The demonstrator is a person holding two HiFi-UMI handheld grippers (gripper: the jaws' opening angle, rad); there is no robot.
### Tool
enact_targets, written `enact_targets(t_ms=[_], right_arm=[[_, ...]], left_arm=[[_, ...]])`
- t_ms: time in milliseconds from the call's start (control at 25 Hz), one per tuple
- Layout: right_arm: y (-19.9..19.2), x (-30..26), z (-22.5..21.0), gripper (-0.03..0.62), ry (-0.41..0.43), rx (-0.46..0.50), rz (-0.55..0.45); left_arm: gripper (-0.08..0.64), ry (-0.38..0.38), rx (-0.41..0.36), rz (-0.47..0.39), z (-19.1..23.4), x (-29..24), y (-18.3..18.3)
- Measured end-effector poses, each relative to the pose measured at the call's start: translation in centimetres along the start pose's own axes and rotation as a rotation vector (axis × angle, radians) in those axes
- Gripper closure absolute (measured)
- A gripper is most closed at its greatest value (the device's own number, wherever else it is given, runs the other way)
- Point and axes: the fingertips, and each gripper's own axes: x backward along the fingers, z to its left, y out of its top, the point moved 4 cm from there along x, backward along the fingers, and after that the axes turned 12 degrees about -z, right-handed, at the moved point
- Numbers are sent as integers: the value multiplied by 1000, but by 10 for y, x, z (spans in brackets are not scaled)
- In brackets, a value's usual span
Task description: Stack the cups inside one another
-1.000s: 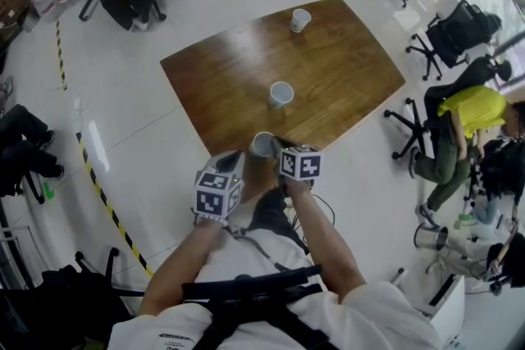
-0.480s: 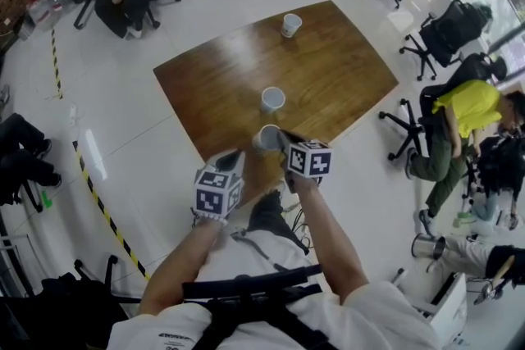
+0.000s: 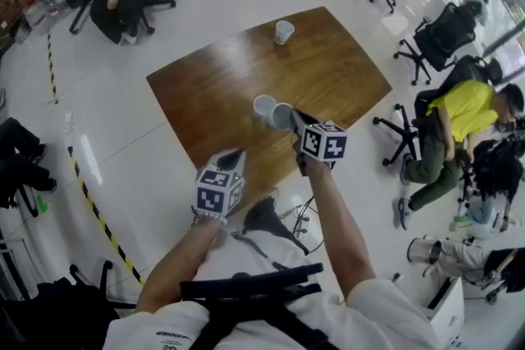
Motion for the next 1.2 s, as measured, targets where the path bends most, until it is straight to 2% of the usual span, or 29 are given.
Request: enact_targets(t_ms=[200,400,840,1200], right_arm=[[34,-15,-8,574,16,40,-24],[47,-37,-7,574,47,69,-5],[25,-77,-4,574,81,119,110],[4,-94,-10,574,91,115,173]], left_arm=[[565,16,1,-13,1,-6,6],[565,42,12,-16,5,-8,9],[565,111,47,-22,24,-3,6],[565,147,67,-20,32,-3,3]])
